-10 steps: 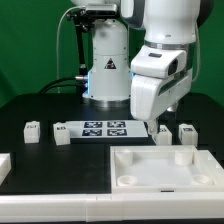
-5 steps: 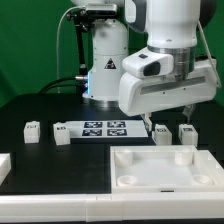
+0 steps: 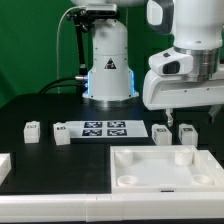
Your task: Assemble one leg
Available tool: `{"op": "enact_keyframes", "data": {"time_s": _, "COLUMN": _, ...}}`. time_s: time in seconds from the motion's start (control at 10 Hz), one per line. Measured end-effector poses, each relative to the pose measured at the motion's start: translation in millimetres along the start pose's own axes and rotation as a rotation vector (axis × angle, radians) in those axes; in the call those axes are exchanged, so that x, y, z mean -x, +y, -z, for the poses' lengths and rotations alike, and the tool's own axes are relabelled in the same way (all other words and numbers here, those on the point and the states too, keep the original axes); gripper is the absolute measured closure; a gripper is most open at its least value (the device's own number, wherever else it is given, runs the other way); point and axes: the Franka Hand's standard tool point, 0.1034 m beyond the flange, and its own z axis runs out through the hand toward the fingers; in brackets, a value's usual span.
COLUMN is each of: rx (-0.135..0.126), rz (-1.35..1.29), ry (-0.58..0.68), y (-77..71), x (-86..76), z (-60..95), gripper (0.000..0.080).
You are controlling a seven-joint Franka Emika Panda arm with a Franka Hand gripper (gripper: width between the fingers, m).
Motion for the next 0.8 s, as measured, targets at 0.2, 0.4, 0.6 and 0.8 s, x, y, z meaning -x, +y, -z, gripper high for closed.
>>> {"op": "enact_keyframes", "data": {"time_s": 0.2, "rx": 0.006, "rz": 0.002, "ry": -0.024, "y": 3.1, "x": 1.3, "z": -0.4, "gripper": 0.015}}
{"op": "enact_keyframes", "data": {"time_s": 0.4, "rx": 0.023, "rz": 0.01, "ry": -0.121, "y": 5.9, "x": 7.6, "z": -0.5, "gripper": 0.015}}
{"op": "enact_keyframes", "data": {"time_s": 0.6, "rx": 0.039, "rz": 0.006, "ry": -0.301, "y": 7.2, "x": 11.0, "z": -0.6, "gripper": 0.015}}
{"op": "enact_keyframes", "data": {"time_s": 0.8, "rx": 0.053, "rz": -0.047, "ry": -0.514, "y": 2.1, "x": 24.9, "z": -1.9, "gripper": 0.015}}
